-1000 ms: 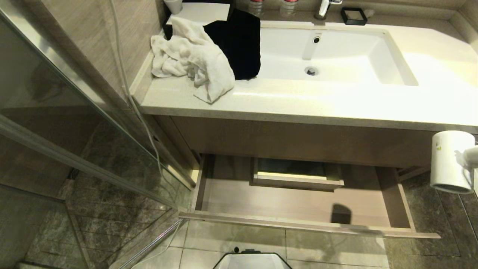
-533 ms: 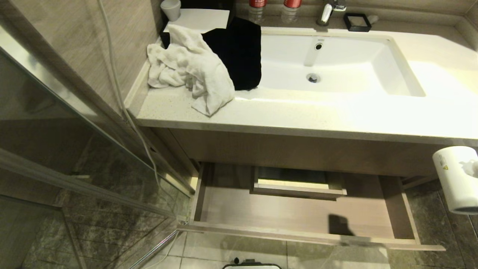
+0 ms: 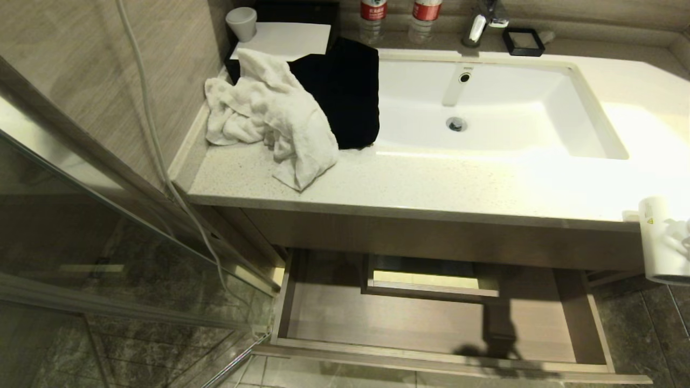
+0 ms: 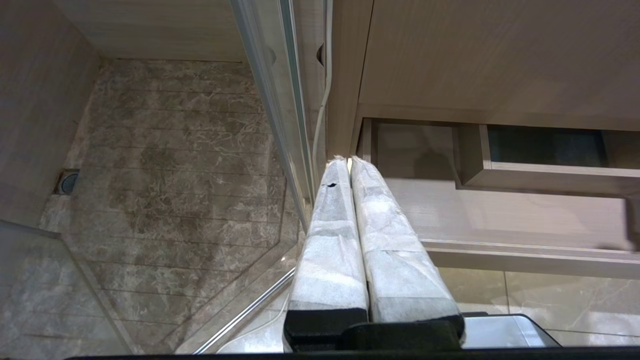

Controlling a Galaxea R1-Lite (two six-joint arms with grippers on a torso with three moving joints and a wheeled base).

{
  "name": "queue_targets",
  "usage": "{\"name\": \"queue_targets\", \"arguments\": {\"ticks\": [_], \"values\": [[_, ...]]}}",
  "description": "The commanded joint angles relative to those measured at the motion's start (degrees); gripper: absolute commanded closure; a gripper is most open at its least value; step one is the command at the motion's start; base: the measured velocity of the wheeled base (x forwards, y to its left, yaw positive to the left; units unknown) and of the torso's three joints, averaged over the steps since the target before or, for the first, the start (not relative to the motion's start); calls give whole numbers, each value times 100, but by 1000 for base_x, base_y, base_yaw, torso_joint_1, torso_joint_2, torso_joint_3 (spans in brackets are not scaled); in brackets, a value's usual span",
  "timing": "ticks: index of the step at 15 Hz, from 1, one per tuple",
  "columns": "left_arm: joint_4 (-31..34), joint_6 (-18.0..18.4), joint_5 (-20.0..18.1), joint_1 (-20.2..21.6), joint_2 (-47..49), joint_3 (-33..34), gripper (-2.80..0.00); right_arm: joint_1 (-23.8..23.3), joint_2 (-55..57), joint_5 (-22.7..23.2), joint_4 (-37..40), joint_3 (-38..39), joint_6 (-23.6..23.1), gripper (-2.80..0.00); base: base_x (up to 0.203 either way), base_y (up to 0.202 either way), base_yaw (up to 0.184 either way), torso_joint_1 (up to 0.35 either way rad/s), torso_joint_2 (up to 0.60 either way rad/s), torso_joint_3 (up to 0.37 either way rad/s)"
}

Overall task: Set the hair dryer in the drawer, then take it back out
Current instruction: Place it on the countertop

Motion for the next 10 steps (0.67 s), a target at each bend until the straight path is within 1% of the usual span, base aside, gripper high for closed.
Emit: {"name": "queue_targets", "arguments": {"ticks": [1, 3, 7, 10], "values": [[-1, 0, 0, 0, -1, 2, 0, 8, 198, 14, -24, -37, -30, 0, 0, 0, 0, 0, 0, 0], [-1, 0, 0, 0, 0, 0, 0, 9, 347, 53, -5, -260, -16, 0, 0, 0, 0, 91, -45, 73], [-1, 0, 0, 0, 0, 5, 0, 9, 388, 35, -1, -348, -45, 0, 0, 0, 0, 245, -87, 151], [-1, 0, 0, 0, 0, 4, 0, 9, 555, 15, -41, -376, -51, 0, 0, 0, 0, 73, -32, 43]]}}
